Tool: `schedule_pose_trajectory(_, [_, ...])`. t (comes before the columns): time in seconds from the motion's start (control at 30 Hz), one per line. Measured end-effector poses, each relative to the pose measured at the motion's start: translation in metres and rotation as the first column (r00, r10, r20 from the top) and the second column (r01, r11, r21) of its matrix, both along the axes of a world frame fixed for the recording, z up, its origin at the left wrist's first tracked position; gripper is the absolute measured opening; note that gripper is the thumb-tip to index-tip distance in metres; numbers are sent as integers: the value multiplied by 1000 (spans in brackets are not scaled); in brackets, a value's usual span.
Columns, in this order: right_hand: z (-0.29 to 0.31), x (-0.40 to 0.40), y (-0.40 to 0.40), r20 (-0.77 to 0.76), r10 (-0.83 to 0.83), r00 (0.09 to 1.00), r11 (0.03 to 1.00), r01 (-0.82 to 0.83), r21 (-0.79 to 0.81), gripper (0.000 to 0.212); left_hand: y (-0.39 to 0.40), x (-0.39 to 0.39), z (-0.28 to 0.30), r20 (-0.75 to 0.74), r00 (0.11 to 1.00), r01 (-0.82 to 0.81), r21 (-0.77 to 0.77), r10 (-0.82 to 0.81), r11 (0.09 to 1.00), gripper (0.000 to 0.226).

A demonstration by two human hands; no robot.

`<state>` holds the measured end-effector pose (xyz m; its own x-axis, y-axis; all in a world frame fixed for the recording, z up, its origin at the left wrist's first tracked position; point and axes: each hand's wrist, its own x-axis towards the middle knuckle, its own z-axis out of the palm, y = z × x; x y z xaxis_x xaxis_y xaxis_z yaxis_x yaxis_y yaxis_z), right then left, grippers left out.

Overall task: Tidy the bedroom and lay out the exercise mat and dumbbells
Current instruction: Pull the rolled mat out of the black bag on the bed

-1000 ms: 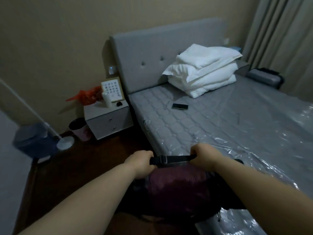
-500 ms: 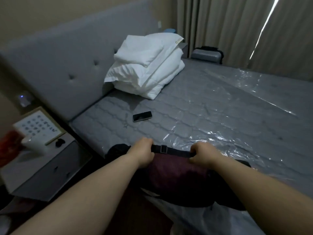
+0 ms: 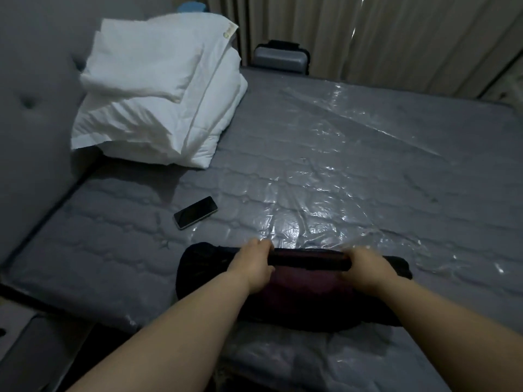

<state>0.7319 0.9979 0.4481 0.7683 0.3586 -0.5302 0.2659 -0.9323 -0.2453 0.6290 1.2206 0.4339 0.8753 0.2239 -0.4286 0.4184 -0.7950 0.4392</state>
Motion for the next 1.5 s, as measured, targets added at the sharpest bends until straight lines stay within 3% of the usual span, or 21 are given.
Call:
schedule_pose_trajectory(0.1, [-10,0,16,-94,-124,988,982,109,-156,21,59,-12,-26,-106,994,21,21,-19,1000,44])
schedule_pose_trajectory(0.23, [-21,-10,65,-47,-189,981,973,181,-142,25,133,-39,-57,-253,964,-51,123,81,991,42])
schedule_pose_trajectory(0.3, [-34,-22,99,15,-126,992,986,127,-106,33,154,-44,-68,-267,957,-82,128,114,988,40])
schedule_pose_trajectory(0.5, [-82,-55,188,-86,132,988,985,-121,121,57,157,-32,-100,-200,979,-29,96,48,995,38])
schedule_pose_trajectory(0.67, [-127,-65,221,-166,205,964,977,-191,97,71,137,-28,-130,-168,985,-4,232,44,973,43])
schedule_pose_trajectory(0.9, [-153,-76,223,-29,241,970,970,-241,9,29,126,-26,-151,-113,989,-58,327,100,943,21])
schedule_pose_trajectory(1.1, [-144,-70,228,22,155,988,985,-157,66,11,151,-37,-142,-89,988,-85,381,128,920,18])
schedule_pose_trajectory(1.2, [-133,-62,232,59,70,996,992,-75,97,15,174,-40,-130,-106,977,-126,399,183,908,25])
schedule_pose_trajectory(1.37, [-110,-44,225,163,-71,984,990,50,129,13,199,-39,-112,-144,927,-299,276,347,913,24])
schedule_pose_trajectory(1.5, [-89,-24,219,236,-187,954,973,148,176,9,229,-49,-109,-196,797,-537,202,571,819,25])
